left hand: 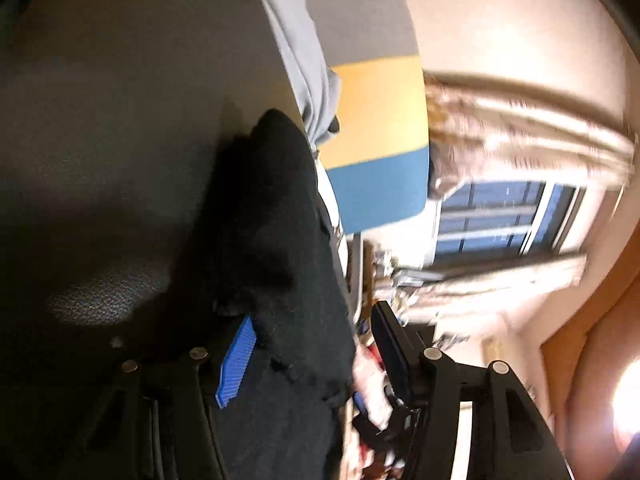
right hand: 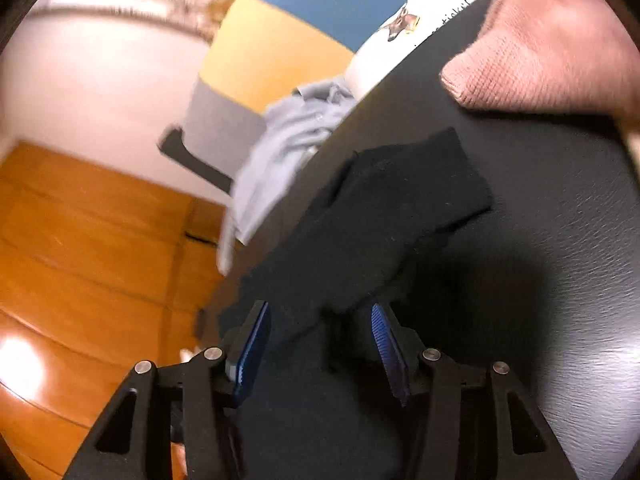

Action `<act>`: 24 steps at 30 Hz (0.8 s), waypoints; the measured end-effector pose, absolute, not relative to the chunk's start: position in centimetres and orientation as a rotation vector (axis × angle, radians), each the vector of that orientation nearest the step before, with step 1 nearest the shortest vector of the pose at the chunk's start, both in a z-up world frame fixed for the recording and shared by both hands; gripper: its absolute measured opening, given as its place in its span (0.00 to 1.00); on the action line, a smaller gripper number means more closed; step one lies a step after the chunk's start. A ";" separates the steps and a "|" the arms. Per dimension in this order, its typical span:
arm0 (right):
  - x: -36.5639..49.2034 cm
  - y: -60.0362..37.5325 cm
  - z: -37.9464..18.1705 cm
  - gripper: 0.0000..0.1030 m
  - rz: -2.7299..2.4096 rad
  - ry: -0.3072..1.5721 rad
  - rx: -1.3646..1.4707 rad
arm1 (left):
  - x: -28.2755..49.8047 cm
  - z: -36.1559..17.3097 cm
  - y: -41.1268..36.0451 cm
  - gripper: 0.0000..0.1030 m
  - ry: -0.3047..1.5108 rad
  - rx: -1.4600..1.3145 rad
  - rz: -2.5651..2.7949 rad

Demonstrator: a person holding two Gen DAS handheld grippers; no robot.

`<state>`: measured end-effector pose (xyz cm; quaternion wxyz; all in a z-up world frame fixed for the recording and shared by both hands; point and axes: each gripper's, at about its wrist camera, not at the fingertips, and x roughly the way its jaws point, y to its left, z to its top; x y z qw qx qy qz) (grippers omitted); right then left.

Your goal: Fold clothes

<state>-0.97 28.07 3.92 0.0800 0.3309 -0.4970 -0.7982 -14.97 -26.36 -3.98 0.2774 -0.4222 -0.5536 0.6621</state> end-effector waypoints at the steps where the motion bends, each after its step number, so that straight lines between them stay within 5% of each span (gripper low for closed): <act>1: -1.3 27.9 3.9 0.53 -2.382 -1.514 0.955 | -15.1 -4.2 -26.4 0.57 -1.518 -1.131 1.769; 9: -3.2 27.0 1.5 0.51 -2.421 -1.725 0.984 | -16.0 -3.7 -24.9 0.50 -1.448 -1.252 1.831; 18: -2.3 26.8 1.6 0.47 -2.467 -1.800 0.933 | -15.4 -4.6 -25.7 0.08 -1.433 -1.245 1.849; 21: -4.2 26.4 2.1 0.25 -2.582 -1.677 0.969 | -15.5 -4.4 -26.0 0.03 -1.448 -1.217 1.854; 22: -4.6 26.3 2.5 0.07 -2.611 -1.626 0.975 | -15.4 -4.4 -26.3 0.04 -1.449 -1.211 1.857; 24: -4.5 25.7 3.9 0.05 -2.651 -1.528 0.943 | -15.2 -4.0 -27.0 0.03 -1.439 -1.180 1.869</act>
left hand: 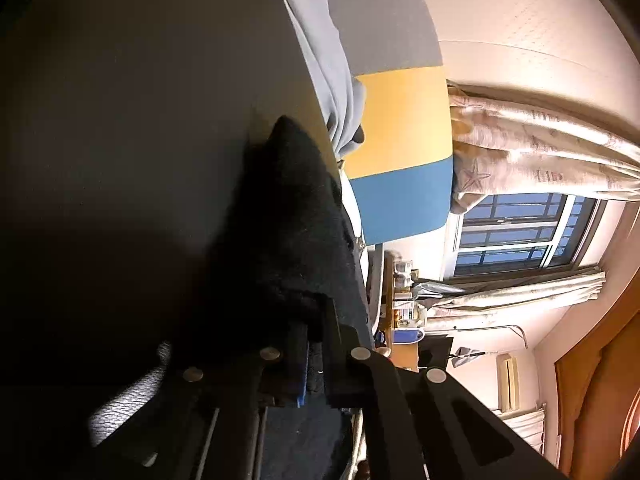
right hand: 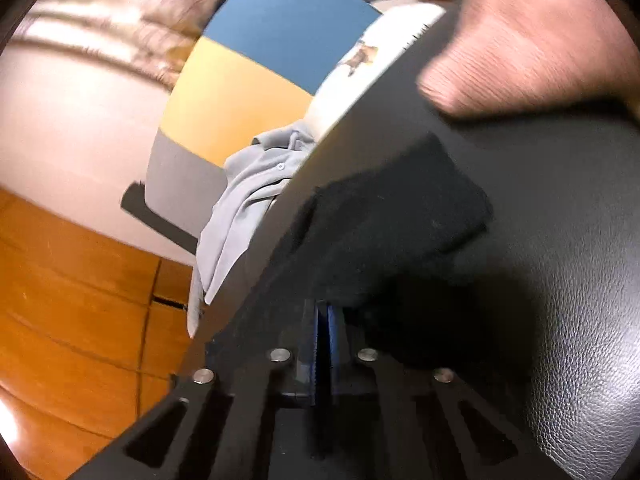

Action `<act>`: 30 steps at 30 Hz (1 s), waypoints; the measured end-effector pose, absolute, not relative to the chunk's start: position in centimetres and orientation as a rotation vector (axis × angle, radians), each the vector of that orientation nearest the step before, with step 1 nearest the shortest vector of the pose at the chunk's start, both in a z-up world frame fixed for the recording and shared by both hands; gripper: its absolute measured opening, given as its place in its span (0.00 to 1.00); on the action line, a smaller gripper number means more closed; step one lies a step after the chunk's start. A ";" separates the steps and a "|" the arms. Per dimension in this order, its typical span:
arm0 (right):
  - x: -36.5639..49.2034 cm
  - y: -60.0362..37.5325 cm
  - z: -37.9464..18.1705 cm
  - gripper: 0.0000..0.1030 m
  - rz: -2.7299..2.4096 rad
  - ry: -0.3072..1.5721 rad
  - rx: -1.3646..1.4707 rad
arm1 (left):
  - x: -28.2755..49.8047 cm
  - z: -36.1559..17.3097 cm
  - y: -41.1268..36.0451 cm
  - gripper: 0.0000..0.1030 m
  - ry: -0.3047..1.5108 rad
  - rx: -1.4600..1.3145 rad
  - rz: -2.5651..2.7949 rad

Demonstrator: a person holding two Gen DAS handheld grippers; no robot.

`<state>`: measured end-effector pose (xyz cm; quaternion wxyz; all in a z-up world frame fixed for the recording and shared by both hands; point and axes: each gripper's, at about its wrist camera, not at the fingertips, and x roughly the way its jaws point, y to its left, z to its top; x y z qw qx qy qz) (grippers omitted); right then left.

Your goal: Fold clothes

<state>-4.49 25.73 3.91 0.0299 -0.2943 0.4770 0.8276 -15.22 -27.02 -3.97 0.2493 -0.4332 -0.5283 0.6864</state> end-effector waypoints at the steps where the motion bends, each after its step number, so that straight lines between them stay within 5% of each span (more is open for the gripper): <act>1: -3.8 25.2 4.9 0.05 2.609 1.424 -0.892 | -15.2 -3.7 -27.3 0.04 -1.430 -1.163 1.875; 6: -1.4 23.7 5.4 0.05 2.674 1.260 -0.971 | -15.2 -3.2 -28.4 0.03 -1.321 -1.205 1.935; 9: -0.8 24.1 3.2 0.09 2.588 1.183 -1.066 | -14.8 -2.8 -28.1 0.15 -1.249 -1.256 1.898; 12: 0.0 24.4 2.9 0.11 2.560 1.166 -1.103 | -13.6 -0.6 -29.1 0.15 -1.126 -1.261 2.027; 14: 0.9 24.5 4.0 0.43 2.558 1.044 -1.128 | -13.2 1.5 -29.9 0.19 -1.081 -1.176 2.096; 15: 1.3 24.3 4.9 0.48 2.575 0.976 -1.114 | -13.3 2.4 -29.9 0.21 -1.052 -1.133 2.113; 18: 0.4 22.4 7.7 0.50 2.708 0.755 -1.072 | -14.8 4.0 -26.8 0.22 -0.867 -1.088 2.189; 20: -1.3 20.4 9.0 0.64 2.810 0.613 -1.059 | -16.0 4.6 -24.1 0.23 -0.724 -1.078 2.248; 24: -7.1 15.7 7.0 0.65 2.873 0.228 -1.201 | -18.3 3.8 -19.5 0.26 -0.500 -1.110 2.328; 26: -9.7 15.9 4.7 0.65 2.821 0.174 -1.296 | -19.6 1.4 -17.7 0.27 -0.407 -1.200 2.349; 28: -11.8 16.8 2.1 0.72 2.765 0.136 -1.376 | -19.9 -0.9 -16.7 0.16 -0.324 -1.198 2.387; 30: -11.8 18.7 1.4 0.73 2.846 0.262 -1.293 | -20.4 -1.7 -17.4 0.13 -0.374 -1.186 2.383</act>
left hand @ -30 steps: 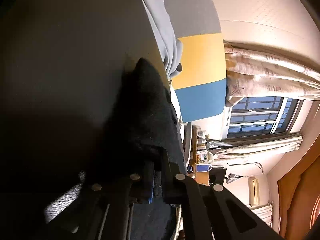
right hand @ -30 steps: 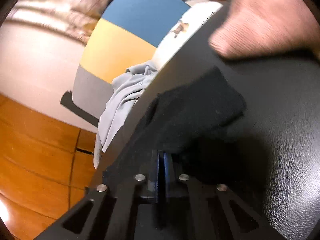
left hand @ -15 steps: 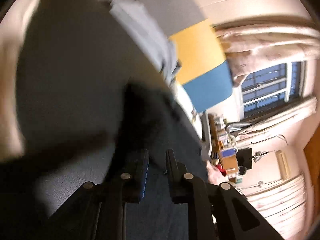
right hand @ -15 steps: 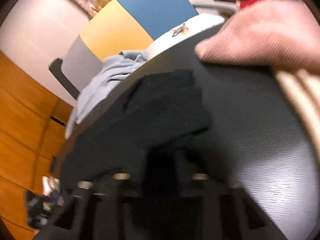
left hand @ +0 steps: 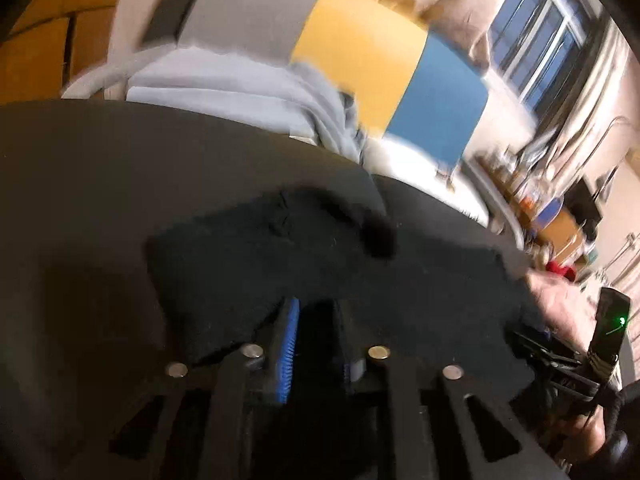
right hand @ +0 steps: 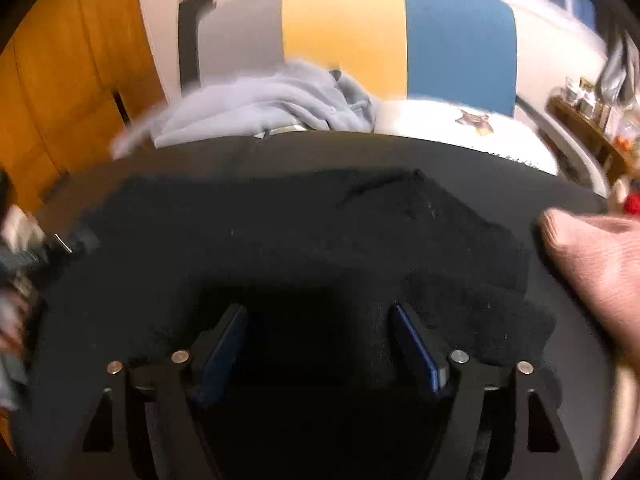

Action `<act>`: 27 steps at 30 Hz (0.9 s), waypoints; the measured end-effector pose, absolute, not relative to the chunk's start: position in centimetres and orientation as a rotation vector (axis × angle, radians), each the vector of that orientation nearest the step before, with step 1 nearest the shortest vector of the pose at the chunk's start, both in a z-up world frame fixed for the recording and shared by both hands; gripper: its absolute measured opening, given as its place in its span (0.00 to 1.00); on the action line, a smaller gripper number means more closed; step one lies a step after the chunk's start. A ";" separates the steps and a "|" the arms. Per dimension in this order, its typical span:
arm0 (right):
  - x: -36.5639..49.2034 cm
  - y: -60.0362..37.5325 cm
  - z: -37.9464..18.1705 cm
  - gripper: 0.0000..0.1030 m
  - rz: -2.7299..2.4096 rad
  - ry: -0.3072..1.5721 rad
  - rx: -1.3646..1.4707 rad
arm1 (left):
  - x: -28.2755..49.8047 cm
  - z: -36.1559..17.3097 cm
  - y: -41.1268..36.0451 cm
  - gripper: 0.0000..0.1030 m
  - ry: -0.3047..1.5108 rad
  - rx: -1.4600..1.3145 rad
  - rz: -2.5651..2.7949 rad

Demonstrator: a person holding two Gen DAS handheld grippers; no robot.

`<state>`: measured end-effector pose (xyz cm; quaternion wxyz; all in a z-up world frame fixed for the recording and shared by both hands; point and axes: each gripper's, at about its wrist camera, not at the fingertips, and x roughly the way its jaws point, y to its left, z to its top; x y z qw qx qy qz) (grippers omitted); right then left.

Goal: Fold clothes
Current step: 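Release the sweater and smooth the folded layers with both grippers, then press the folded sweater into a long strip with both grippers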

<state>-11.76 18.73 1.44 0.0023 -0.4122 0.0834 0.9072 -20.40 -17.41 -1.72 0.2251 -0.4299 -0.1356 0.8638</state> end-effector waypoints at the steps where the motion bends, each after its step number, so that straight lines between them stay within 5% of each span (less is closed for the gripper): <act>1: -11.6 19.0 1.4 0.73 2.850 0.260 -1.284 | -20.7 -2.0 -17.7 0.03 -0.383 -1.190 2.391; 9: -11.9 18.3 1.3 0.78 2.849 0.176 -1.291 | -21.9 -2.2 -16.1 0.02 -0.207 -1.177 2.472; 13: -11.2 17.9 1.4 0.81 2.859 0.180 -1.292 | -21.8 -1.7 -17.4 0.01 -0.285 -1.201 2.430; 16: -10.7 18.2 1.8 0.89 2.881 0.258 -1.323 | -19.8 0.3 -19.2 0.31 -0.391 -1.172 2.427; 17: -10.1 18.3 2.3 0.90 2.874 0.292 -1.335 | -18.7 1.0 -19.9 0.32 -0.399 -1.150 2.422; 20: -6.6 19.5 3.7 0.99 2.921 0.531 -1.332 | -14.2 2.7 -21.8 0.35 -0.393 -1.098 2.373; 27: 6.5 24.7 2.0 1.00 2.782 1.147 -1.391 | -3.7 1.9 -26.7 0.37 -0.324 -1.192 2.312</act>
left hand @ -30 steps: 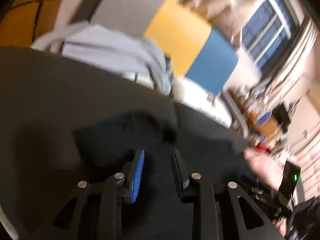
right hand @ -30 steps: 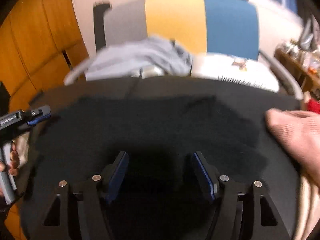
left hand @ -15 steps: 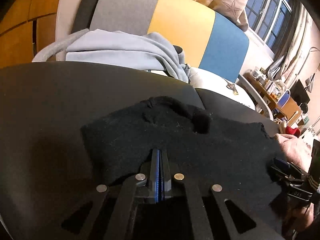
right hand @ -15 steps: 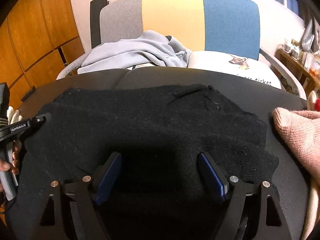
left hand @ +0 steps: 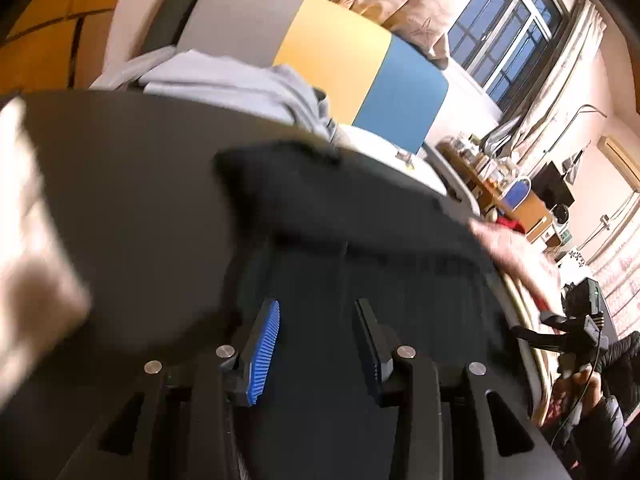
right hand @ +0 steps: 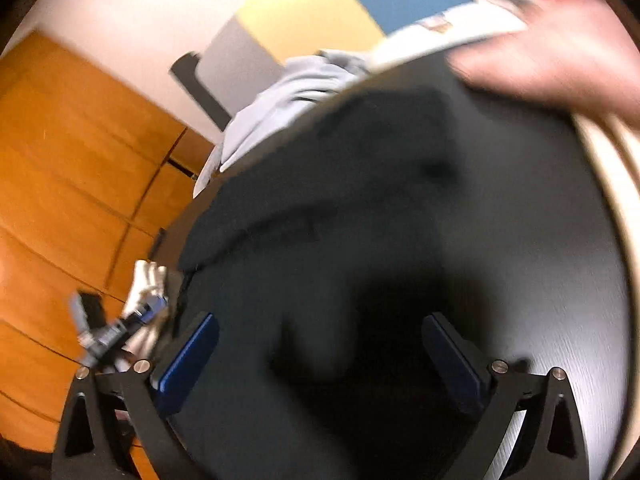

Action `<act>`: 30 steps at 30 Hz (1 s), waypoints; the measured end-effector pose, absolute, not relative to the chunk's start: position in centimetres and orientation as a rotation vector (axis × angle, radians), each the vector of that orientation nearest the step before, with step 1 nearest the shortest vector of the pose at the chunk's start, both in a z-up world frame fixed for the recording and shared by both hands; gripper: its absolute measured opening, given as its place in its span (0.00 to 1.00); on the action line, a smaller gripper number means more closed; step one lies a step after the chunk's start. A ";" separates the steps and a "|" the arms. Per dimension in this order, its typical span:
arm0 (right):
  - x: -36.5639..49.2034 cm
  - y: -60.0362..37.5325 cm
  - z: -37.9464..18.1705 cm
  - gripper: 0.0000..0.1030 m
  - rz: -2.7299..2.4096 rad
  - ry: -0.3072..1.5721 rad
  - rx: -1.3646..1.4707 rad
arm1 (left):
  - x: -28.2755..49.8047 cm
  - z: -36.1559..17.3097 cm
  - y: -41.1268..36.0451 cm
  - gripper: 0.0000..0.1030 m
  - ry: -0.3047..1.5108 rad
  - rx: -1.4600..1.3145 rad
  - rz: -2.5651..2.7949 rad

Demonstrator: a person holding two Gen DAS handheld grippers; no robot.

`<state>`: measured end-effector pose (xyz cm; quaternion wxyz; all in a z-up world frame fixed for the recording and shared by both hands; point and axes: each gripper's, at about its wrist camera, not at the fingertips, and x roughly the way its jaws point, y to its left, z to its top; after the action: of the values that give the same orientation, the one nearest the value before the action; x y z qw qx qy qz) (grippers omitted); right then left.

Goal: Fold clothes
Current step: 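Press the folded sweater into a long strip with both grippers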

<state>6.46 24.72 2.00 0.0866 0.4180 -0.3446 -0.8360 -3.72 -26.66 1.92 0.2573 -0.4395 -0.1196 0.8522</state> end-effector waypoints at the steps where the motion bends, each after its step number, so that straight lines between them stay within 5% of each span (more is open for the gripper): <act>1: 8.4 25.3 1.6 1.00 -2.485 -1.075 1.246 | -2.6 1.6 -27.3 0.37 -0.328 -1.215 2.317; 4: 14.2 26.3 0.1 1.00 -2.408 -1.241 1.162 | 0.8 0.4 -29.4 0.41 -0.419 -1.253 2.310; 9: 17.6 25.4 -0.4 1.00 -2.284 -1.256 1.095 | 5.2 -0.6 -31.1 0.45 -0.543 -1.236 2.274; 25: 17.7 20.4 0.0 1.00 -2.450 -0.905 1.057 | 9.4 -0.2 -27.7 0.48 -0.439 -1.307 2.182; 27: 17.8 20.8 -0.1 0.94 -2.457 -0.940 1.074 | 9.5 -0.4 -27.6 0.48 -0.467 -1.314 2.161; 30: 18.2 21.2 -0.4 0.63 -2.501 -0.952 1.106 | 9.8 -0.8 -27.9 0.48 -0.516 -1.334 2.127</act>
<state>18.24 21.25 -0.41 0.1228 0.3790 -0.3264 -0.8572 9.79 -27.85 -0.78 0.2854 -0.4987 -0.1929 0.7954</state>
